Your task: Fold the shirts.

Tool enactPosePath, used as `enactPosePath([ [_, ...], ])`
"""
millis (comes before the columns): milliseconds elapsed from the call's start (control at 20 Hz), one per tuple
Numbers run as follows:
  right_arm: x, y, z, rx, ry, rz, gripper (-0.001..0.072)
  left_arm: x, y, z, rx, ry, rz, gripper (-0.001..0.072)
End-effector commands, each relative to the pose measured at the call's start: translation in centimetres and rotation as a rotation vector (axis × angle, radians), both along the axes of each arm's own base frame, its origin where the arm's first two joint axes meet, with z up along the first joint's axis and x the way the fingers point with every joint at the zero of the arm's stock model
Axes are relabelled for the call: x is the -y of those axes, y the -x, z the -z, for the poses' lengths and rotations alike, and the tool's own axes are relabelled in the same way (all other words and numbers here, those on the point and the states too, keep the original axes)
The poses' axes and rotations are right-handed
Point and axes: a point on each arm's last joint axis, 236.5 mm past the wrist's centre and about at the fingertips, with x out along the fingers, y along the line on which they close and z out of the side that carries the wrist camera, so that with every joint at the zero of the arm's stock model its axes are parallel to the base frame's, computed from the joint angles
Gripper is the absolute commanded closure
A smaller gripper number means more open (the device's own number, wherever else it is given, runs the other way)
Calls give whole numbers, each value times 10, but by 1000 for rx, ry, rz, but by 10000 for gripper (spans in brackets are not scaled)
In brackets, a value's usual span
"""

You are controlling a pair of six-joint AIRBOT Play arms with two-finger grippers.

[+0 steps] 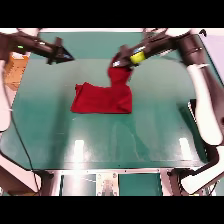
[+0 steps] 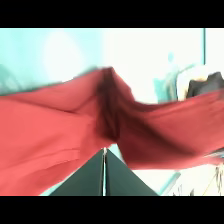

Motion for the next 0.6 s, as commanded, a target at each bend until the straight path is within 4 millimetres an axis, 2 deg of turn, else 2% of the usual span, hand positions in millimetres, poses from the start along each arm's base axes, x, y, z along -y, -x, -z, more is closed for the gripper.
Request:
enactPosePath([
  [0, -112, 0, 60, 23, -52, 39, 641, -68, 12, -11, -19, -14, -76, 687],
  [50, -142, 3, 87, 25, -59, 54, 525, -76, 10, -11, -14, -16, -91, 688],
  [100, -172, 5, 112, 28, -81, 86, 319, -81, 7, -12, -8, -15, -109, 688],
  [150, -192, 7, 129, 29, -99, 115, 256, -83, 5, -13, 0, -15, -119, 688],
  [200, -200, 8, 139, 31, -98, 121, 258, -82, 4, -13, 1, -14, -120, 688],
  [250, -194, 3, 140, 30, -91, 125, 260, -83, 4, -13, 2, -14, -121, 688],
  [300, -177, -6, 133, 16, -84, 124, 260, -83, 4, -13, 3, -14, -123, 688],
  [350, -151, -20, 123, -19, -79, 136, 260, -83, 3, -13, 3, -14, -124, 688],
  [450, -78, -49, 95, -62, -61, 163, 260, -83, 4, -13, 1, -14, -121, 688],
  [550, 3, -68, 82, -121, -5, 218, 260, -83, 2, -13, 7, -14, -128, 688],
])
